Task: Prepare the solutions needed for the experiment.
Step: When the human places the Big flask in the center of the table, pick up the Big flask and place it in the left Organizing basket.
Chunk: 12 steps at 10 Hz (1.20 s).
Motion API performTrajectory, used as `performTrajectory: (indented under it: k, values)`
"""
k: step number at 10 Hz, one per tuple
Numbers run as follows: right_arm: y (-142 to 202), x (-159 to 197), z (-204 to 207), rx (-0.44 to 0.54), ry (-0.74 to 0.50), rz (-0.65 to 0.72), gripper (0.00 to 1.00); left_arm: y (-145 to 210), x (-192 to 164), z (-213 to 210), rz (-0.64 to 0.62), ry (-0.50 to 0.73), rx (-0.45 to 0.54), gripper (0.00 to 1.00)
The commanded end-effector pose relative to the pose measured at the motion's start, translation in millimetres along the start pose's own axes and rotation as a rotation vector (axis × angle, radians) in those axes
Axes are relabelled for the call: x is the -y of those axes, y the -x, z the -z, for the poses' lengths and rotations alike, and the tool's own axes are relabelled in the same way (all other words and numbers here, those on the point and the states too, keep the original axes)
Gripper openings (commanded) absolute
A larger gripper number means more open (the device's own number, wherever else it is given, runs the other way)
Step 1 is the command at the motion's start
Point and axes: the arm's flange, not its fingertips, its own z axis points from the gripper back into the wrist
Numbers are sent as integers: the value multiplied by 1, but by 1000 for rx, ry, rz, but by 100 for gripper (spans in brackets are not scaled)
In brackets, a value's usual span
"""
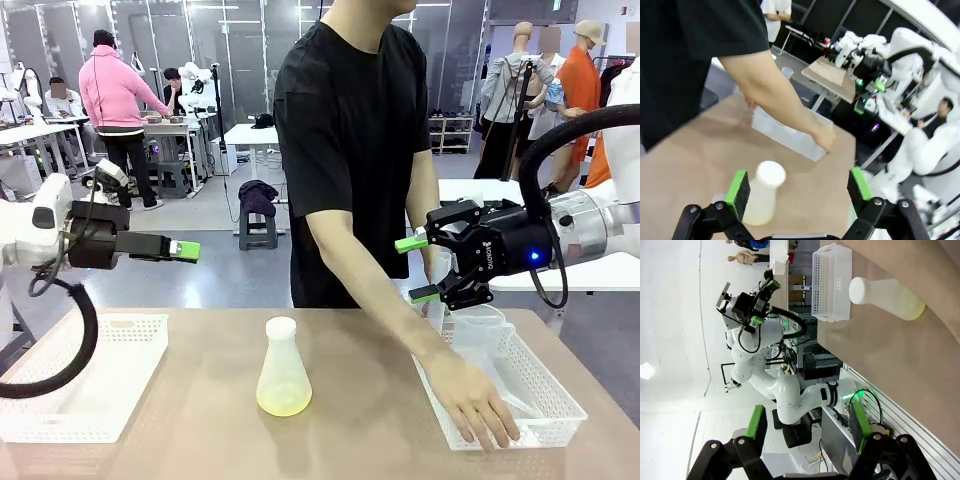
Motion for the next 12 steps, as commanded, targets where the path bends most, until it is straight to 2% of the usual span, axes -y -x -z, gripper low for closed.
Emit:
performTrajectory:
  k: [1, 3, 4, 9, 10, 11, 12]
  values:
    - [2, -1, 1, 4, -10, 0, 84, -8, -5, 17, 196, -38, 40, 100]
    - [2, -1, 1, 4, -10, 0, 84, -19, -1, 18, 220, -72, 16, 100]
    - [2, -1, 1, 4, -10, 0, 84, -11, 0, 9, 177, -22, 6, 100]
    - [2, -1, 1, 4, -10, 0, 84, -11, -2, 8, 182, -24, 21, 100]
    - [2, -1, 1, 4, -10, 0, 84, -21, -6, 20, 422, -92, 46, 100]
    - [2, -1, 1, 4, -10, 0, 84, -28, -8, 25, 598, -79, 35, 100]
    - [2, -1, 1, 4, -10, 0, 84, -32, -7, 27, 685, -101, 14, 100]
